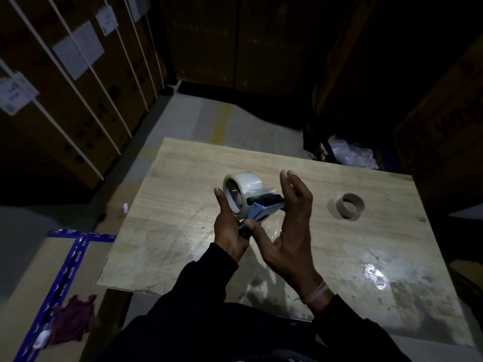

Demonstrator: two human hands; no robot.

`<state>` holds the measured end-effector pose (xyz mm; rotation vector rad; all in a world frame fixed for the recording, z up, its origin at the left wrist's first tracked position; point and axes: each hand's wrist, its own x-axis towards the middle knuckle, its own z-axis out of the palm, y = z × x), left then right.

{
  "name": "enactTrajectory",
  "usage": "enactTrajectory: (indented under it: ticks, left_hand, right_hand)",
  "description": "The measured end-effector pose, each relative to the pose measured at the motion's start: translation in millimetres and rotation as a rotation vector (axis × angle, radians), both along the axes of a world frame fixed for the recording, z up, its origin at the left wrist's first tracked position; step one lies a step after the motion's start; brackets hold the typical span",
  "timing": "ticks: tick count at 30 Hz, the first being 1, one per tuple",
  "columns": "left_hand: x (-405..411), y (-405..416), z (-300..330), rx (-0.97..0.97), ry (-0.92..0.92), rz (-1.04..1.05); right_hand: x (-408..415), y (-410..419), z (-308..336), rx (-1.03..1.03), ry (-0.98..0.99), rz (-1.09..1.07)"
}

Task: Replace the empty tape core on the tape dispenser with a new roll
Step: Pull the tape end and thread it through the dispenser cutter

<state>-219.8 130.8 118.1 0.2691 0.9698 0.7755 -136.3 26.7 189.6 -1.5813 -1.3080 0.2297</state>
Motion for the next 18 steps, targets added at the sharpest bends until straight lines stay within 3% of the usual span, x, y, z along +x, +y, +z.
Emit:
enactTrajectory:
  ticks: [4,10,18]
  left_hand:
    - [-2.1,5.3,3.7,0.019,-0.106,0.036]
    - [-4.4,14.3,3.2,0.154,-0.054,0.026]
    - [-4.3,17.3,7.5,0.236,-0.019,0.005]
  right_hand:
    - [18.5,-3.0,28.2,-0.005,0.030,0.012]
    - [53.6,6.0,67.0,-0.359,0.023,0.174]
    - [60.3,2.1,69.8,-0.392,-0.156,0.292]
